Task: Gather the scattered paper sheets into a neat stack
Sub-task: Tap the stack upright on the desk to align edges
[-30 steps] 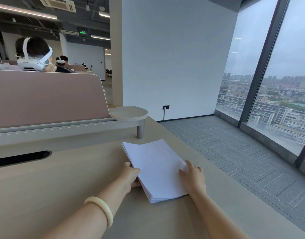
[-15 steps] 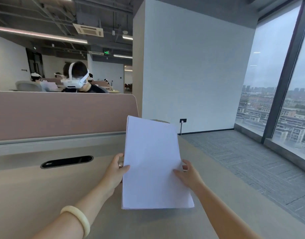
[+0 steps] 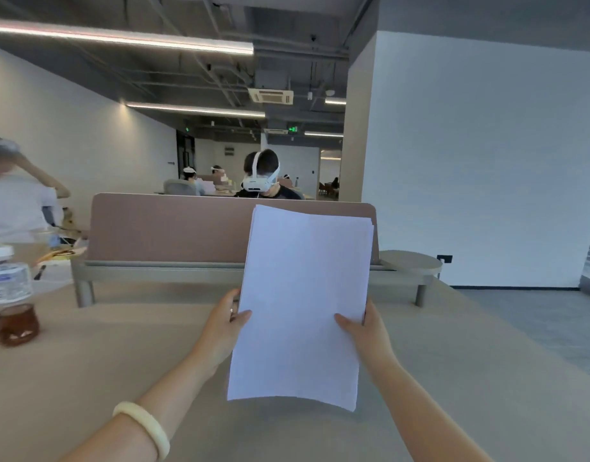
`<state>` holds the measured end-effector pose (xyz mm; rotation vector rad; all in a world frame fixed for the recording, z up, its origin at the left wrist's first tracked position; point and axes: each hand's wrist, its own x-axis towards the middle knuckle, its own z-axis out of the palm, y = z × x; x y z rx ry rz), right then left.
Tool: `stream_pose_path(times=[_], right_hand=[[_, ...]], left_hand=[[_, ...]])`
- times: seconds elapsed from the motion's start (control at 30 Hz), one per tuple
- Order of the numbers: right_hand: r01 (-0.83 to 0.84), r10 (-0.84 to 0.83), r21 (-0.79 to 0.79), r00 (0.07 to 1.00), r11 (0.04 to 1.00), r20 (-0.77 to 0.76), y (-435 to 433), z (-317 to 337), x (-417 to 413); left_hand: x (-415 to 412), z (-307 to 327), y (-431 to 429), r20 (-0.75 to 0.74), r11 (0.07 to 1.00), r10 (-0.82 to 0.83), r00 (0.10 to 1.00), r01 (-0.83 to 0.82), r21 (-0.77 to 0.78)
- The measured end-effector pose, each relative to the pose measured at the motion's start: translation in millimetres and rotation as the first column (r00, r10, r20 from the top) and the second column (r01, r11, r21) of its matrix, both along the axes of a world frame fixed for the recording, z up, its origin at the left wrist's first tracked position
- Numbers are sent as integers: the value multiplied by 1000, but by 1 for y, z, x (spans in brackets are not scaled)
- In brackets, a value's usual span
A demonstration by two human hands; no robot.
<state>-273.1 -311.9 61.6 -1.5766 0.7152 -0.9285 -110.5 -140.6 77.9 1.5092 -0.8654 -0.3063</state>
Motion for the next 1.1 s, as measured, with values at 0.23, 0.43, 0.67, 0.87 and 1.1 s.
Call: stream_pose_path(times=[0.23,0.43,0.67,0.87,1.1], right_hand=[[-49,51,-30,995,998,82,67,-5,43],[-161,161,-14,987,987,5,95,-18,50],[-102,97,45,991,994,94,106,-29,63],[-133,130,27,989,991,77,102,-27,60],[-101,99,31,994,994,36,104,-39,62]], left_hand=[[22,-20,48,-23,970,243,970,-244,-19],[22,-43,71,-144,958,280,949,-286,-21],[20,-50,67,-220,958,277,935,-286,-11],[18,-45,69,-171,957,273,947,-286,-55],[16,-48,68,-217,948,302,928,-317,-39]])
